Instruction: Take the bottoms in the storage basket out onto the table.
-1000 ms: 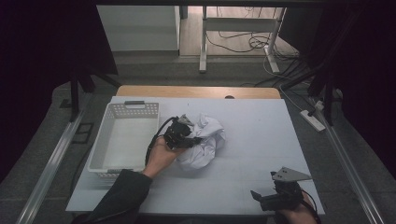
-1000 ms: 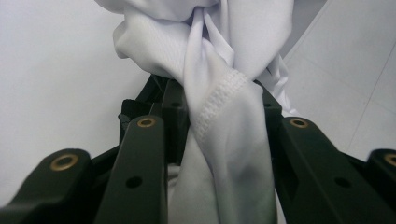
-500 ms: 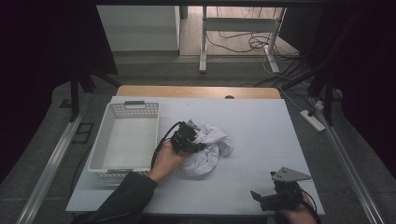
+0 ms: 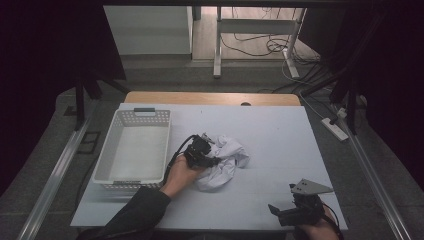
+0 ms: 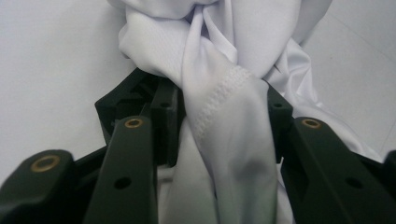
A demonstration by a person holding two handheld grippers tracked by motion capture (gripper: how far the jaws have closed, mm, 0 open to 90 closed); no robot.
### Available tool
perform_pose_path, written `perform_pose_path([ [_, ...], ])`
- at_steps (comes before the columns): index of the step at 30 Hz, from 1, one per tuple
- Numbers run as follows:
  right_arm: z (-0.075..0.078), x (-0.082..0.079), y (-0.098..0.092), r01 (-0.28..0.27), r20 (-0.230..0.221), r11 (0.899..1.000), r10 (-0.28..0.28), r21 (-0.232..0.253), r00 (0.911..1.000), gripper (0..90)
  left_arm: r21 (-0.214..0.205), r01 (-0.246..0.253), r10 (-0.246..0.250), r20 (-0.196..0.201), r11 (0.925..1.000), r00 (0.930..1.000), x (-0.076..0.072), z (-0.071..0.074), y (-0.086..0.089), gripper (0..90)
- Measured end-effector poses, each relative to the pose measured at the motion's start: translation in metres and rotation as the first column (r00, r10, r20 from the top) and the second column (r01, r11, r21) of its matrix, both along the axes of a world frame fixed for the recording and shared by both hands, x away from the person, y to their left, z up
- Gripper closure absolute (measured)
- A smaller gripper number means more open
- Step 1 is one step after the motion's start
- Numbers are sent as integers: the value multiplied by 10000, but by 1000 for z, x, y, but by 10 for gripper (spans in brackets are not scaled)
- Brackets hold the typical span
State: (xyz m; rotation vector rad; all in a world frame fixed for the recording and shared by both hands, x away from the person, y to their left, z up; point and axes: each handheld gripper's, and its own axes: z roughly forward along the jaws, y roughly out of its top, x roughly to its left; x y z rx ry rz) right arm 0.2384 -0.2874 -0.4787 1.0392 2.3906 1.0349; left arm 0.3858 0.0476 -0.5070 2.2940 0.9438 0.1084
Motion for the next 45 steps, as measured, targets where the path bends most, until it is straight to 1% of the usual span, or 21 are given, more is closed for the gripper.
perform_pose_path([
  [5,0,0,0,-2,-9,10000,2,0,10000,0,-27,161,-160,150,9999,9998,0,-5,1,549],
  [7,0,0,0,2,-13,10000,-2,2,10000,0,-16,232,-232,196,9997,9995,0,-7,0,510],
  [8,0,0,0,0,-14,10000,0,-10,10000,0,56,286,-288,338,9996,9990,-1,-9,-1,501],
  [10,0,0,0,2,-15,10000,-2,-12,10000,0,98,334,-338,378,9994,9987,-1,-10,-1,487],
  [17,0,0,1,-36,-12,10000,36,-32,10000,0,358,494,-518,692,9981,9963,-2,-14,-6,382],
  [18,0,0,1,-60,-9,10000,60,-49,10000,0,423,521,-552,768,9977,9955,-3,-16,-7,341],
  [19,0,0,1,-60,-9,10000,60,-49,10000,0,423,521,-552,768,9977,9955,-3,-16,-7,319],
  [20,0,0,1,-68,-8,10000,68,-59,10000,0,515,537,-578,819,9972,9950,-3,-17,-8,319],
  [21,0,0,1,-77,-10,9999,77,-84,10000,0,570,505,-551,823,9971,9951,-3,-19,-9,295],
  [23,0,0,1,-102,-17,9999,102,-112,9999,0,514,488,-530,841,9975,9950,-3,-21,-9,257],
  [30,0,0,1,-121,-34,9999,121,-107,9999,0,468,490,-527,811,9977,9953,-3,-22,-10,237],
  [33,0,0,1,-131,-34,9998,130,-126,9999,0,370,513,-539,732,9980,9959,-2,-23,-10,189],
  [36,0,0,1,-143,-32,9998,143,-129,9999,0,300,528,-546,648,9982,9964,-1,-23,-10,175],
  [39,0,0,1,-144,-36,9998,144,-116,9999,0,284,685,-700,588,9972,9958,-1,-23,-10,123],
  [40,0,0,1,-146,-31,9998,146,-106,9999,0,316,735,-751,536,9968,9957,-1,-23,-11,81],
  [42,0,0,1,-145,-31,9998,144,-105,9999,0,274,762,-776,525,9967,9956,-1,-23,-11,64],
  [43,0,0,1,-147,-30,9998,146,-106,9999,0,229,794,-805,525,9966,9954,-1,-24,-11,47],
  [44,0,-1,1,-158,-21,9998,158,-101,9999,0,264,827,-839,513,9962,9952,-1,-24,-11,6],
  [45,0,-1,1,-158,-21,9998,158,-101,9999,0,264,827,-839,513,9962,9952,-1,-24,-11,3],
])
